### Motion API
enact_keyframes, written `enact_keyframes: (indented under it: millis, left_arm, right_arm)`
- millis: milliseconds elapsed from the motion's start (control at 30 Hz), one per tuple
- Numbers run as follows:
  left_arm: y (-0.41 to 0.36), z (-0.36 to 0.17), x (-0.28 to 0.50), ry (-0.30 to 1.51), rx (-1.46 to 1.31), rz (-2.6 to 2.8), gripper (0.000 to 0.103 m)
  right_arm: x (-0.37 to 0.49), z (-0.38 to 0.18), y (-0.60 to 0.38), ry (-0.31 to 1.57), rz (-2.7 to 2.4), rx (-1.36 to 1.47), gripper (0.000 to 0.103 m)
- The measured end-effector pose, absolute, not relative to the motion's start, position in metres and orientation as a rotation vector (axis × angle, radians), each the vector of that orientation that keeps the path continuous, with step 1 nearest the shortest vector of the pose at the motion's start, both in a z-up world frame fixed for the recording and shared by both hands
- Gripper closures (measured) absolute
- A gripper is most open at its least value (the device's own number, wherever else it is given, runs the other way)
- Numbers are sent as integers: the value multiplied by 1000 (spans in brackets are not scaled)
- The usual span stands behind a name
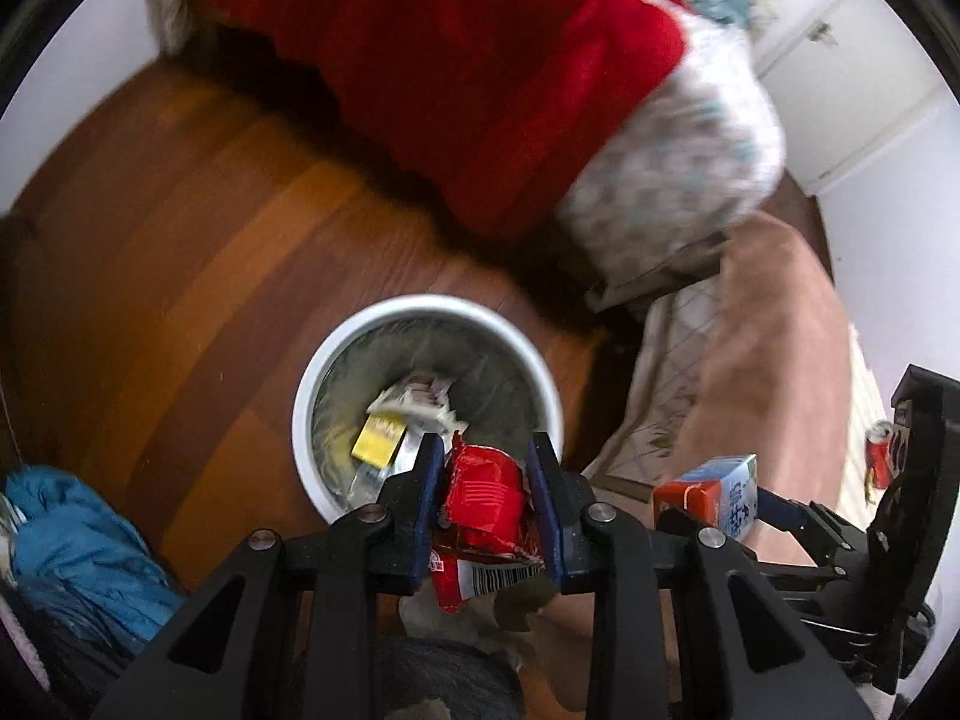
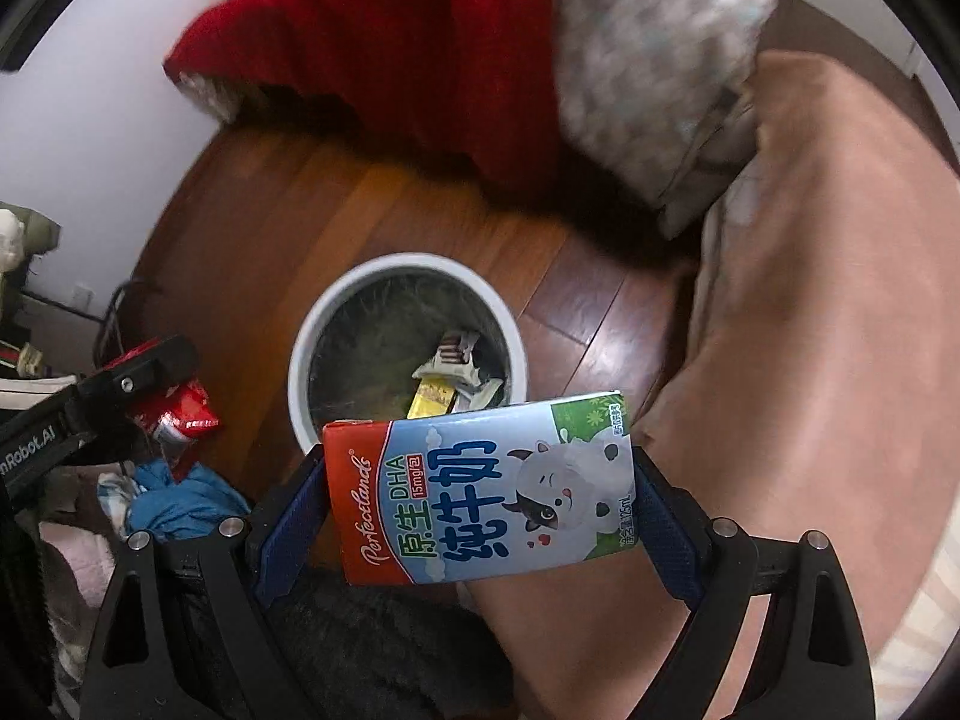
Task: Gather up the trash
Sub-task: 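Carry the milk carton and red wrapper with both tools over the bin, then open both tools to drop the carton and red wrapper into the bin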
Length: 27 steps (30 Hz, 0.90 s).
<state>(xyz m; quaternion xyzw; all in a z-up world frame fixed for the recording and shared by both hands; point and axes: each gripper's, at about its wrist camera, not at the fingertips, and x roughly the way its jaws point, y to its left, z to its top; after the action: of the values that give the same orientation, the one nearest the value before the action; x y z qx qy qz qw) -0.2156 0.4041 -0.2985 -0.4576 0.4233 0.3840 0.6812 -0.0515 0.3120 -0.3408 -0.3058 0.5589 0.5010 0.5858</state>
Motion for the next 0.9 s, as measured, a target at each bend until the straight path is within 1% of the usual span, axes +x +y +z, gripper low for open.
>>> enact_keyframes:
  millis: [33, 67, 133, 200, 233, 333, 367, 400, 500, 700, 900]
  left_arm:
    - [408, -305, -217, 959, -1037, 864, 65]
    - [413, -314, -219, 976, -1051, 873, 57]
    - [418, -324, -225, 976, -1075, 892, 32]
    - [422, -332, -227, 986, -1092, 911, 17]
    - [423, -334, -229, 990, -1095, 922, 12]
    - [425, -340, -237, 1002, -1107, 962, 9]
    - [425, -340, -242, 1003, -1106, 974, 9]
    - [425, -339, -246, 1002, -1101, 991, 9]
    - [420, -333, -257, 997, -1051, 1052, 9]
    - [405, -319, -264, 1027, -952, 1134, 9]
    - [381, -305, -264, 1050, -876, 1160, 9]
  right_arm:
    - [-55, -352, 321, 1313, 1167, -739, 9]
    - [-57, -362, 329, 1315, 1159, -762, 9]
    - [-61, -379, 339, 1332, 1162, -797, 9]
    - [-64, -399, 352, 1362, 1153, -824, 9]
    - [-63, -406, 358, 1377, 1157, -833, 9]
    - [-63, -422, 365, 1433, 1164, -849, 7]
    - [-63, -426, 367, 1449, 1172, -850, 6]
    - [-64, -428, 368, 1462, 1184, -847, 0]
    - [-69, -427, 367, 1461, 1195, -847, 0]
    - [-71, -415, 361, 1410, 1195, -872, 0]
    - [-73, -389, 342, 1268, 1163, -946, 0]
